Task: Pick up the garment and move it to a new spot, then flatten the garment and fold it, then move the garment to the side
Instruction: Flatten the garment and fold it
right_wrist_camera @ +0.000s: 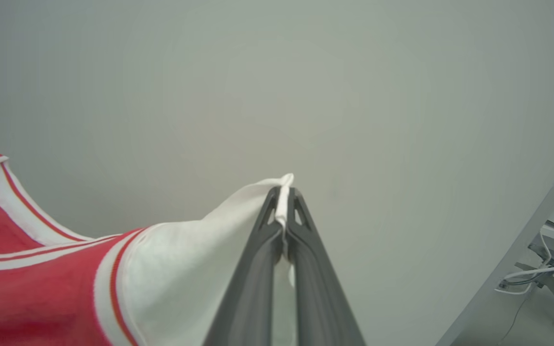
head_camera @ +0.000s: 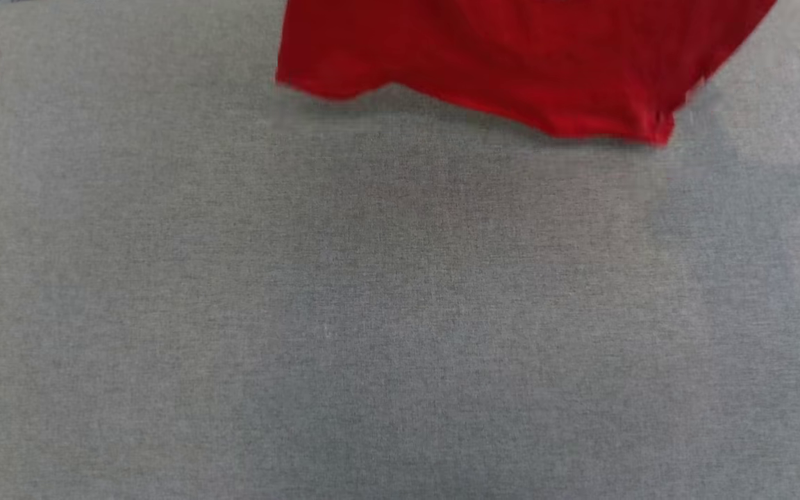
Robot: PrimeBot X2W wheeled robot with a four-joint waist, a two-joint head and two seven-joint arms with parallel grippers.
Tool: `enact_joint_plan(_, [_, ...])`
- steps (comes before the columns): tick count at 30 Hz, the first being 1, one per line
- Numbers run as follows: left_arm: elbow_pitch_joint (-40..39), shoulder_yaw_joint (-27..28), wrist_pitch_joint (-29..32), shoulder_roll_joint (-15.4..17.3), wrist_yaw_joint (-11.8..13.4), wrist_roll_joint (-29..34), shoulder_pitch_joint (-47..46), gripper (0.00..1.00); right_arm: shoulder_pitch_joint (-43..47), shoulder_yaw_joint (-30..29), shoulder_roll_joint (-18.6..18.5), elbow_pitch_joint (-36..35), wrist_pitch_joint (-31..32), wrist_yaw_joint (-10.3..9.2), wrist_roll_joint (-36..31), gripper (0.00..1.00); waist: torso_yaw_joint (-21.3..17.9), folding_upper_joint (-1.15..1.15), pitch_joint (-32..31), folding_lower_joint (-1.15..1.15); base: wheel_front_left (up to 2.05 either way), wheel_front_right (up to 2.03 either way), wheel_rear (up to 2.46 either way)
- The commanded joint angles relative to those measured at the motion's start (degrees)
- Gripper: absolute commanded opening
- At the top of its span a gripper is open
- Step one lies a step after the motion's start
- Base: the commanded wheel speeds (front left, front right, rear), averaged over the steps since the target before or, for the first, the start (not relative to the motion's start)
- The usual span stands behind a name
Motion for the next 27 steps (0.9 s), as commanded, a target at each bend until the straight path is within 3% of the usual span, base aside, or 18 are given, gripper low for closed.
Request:
enact_joint_plan(1, [2.2,0.5,-1.1,-0.6,-0.3,1.0,-2.9,0.0,-3.2,1.0,0.5,2.2,-1.0,-0.05,-1.3,0.0,-0.9,0.0,4.6,0.0,0.0,0.0,0.0])
enact_joint_plan(8, [12.0,1.4,-3.9,-4.1,-1.7,1.9,-11.8,0.0,-17.6,2.8,3.5,13.2,-7.4,-0.05,-4.3,0.0,-0.9,0.0,7.8,0.0,0.0,0.0,0.0])
enact_joint_plan(14, [17.6,1.8,-7.0,-6.0,-2.5,1.3,-14.6,0.0,-24.6,5.7,5.7,20.2,-12.5,-0.05,-4.8,0.0,-0.7,0.0,10.0,0.0,0.0,0.0,0.0])
enact_joint_plan(19, [21.0,0.5,-8.6,-7.1,-3.0,0.7,-12.8,0.0,-24.7,9.6,7.4,25.1,-15.7,-0.05,-3.1,0.0,-0.9,0.0,11.4,0.0,0.0,0.0,0.0])
enact_joint_plan(27, [23.1,-0.5,-11.4,-7.9,-3.3,-2.3,-4.5,0.0,-17.2,15.2,10.4,30.5,-21.6,-0.05,1.4,0.0,-1.3,0.0,10.2,0.0,0.0,0.0,0.0])
